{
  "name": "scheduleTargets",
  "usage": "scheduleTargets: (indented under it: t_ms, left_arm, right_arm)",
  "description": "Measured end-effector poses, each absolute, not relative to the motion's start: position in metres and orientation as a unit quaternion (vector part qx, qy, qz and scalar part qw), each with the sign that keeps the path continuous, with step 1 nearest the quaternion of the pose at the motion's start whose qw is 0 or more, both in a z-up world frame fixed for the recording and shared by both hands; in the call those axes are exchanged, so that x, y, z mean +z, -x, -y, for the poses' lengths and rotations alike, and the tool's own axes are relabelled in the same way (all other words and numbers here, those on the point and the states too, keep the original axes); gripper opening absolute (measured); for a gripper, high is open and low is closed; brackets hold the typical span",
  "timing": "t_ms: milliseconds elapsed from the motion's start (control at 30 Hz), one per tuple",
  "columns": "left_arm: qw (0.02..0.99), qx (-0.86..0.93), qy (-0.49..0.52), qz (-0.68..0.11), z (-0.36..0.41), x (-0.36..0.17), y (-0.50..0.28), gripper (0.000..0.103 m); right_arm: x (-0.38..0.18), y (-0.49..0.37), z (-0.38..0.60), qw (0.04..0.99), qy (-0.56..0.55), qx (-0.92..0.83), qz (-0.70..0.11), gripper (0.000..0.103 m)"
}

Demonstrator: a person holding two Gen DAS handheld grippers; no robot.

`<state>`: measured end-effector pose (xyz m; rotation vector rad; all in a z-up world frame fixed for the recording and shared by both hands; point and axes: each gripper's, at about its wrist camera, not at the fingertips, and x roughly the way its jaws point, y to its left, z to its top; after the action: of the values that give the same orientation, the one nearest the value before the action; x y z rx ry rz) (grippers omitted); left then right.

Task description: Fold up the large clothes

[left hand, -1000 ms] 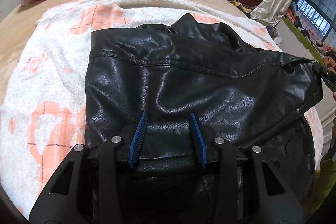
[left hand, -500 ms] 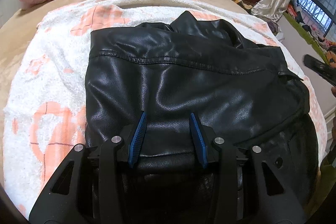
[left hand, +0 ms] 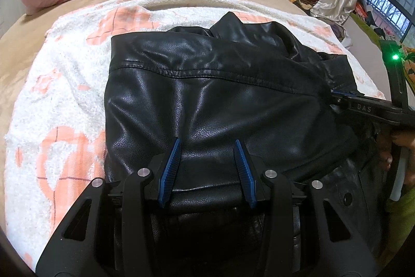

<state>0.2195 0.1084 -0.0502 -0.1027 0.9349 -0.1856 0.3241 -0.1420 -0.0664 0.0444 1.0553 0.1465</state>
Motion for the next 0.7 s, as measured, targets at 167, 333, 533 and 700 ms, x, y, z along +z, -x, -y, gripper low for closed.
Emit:
scheduleTargets:
  t_ms: [167, 333, 533, 700]
  left_arm:
    - [0.890, -0.094, 0.060, -0.442, -0.113, -0.041, -0.217, 0.034]
    - [0.900, -0.109, 0.068, -0.417, -0.113, -0.017, -0.205, 0.036]
    - [0.901, -0.147, 0.053, -0.405, -0.086, -0.003, -0.189, 0.036]
    - [0.877, -0.164, 0.045, -0.450, -0.070, -0.030, -0.193, 0.036]
  right_arm:
    - [-0.037, -0.301, 0.154, 0.880, -0.055, 0.098, -0.461, 0.035]
    - [-0.002, -0.264, 0.166, 0.906, -0.049, 0.102, -0.408, 0.037]
    - [0.008, -0.231, 0.177, 0.917, -0.025, 0.105, -0.385, 0.037]
    - [0.018, -0.209, 0.178, 0.927, -0.026, 0.107, -0.359, 0.037]
